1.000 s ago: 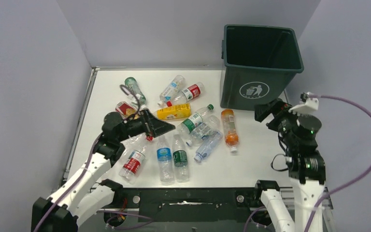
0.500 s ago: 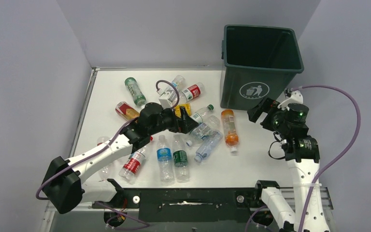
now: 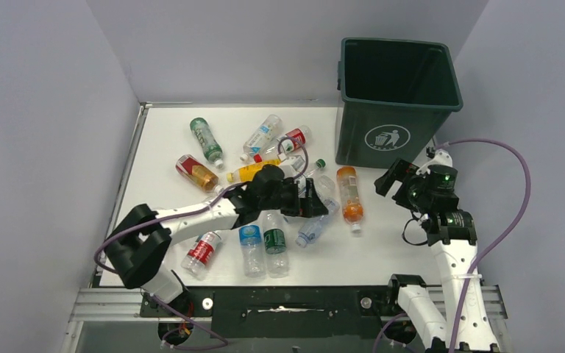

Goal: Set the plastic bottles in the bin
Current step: Pick up the plastic bottle at the center of the board.

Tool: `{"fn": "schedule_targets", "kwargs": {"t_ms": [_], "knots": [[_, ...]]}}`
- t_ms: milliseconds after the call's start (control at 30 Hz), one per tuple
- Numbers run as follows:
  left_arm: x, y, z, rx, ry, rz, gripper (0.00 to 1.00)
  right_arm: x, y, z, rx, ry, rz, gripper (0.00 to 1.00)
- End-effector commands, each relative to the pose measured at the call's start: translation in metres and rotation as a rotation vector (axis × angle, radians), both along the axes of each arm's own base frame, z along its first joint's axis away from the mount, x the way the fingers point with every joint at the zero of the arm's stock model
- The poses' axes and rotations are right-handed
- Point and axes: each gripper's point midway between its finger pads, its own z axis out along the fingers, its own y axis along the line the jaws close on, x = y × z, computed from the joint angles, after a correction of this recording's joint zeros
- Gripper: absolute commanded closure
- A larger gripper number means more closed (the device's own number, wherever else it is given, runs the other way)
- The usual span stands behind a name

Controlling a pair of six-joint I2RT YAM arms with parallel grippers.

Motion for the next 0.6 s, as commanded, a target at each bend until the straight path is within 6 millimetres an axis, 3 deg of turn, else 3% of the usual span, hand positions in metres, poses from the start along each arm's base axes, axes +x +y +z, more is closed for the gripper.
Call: {"fn": "schedule_targets", "kwargs": {"t_ms": [0, 133, 433, 567], "knots": [[0.005, -0.040, 0.033, -0.065, -0.023, -0.004, 0.05, -0.002, -0.013, 0.009, -0.034, -0.040, -0.065, 0.02], [0.012, -0.053, 0.023, -0.037, -0.009, 0.036, 0.05, -0.010, -0.016, 0.013, -0.034, -0.031, -0.095, 0.02], [0.035, -0.063, -0.020, 0.062, 0.067, 0.179, 0.05, -0.024, -0.021, 0.055, -0.013, -0.132, -0.158, 0.02], [0.040, -0.069, -0.035, 0.107, 0.068, 0.207, 0.05, -0.024, -0.020, 0.061, -0.014, -0.139, -0.153, 0.02]]}}
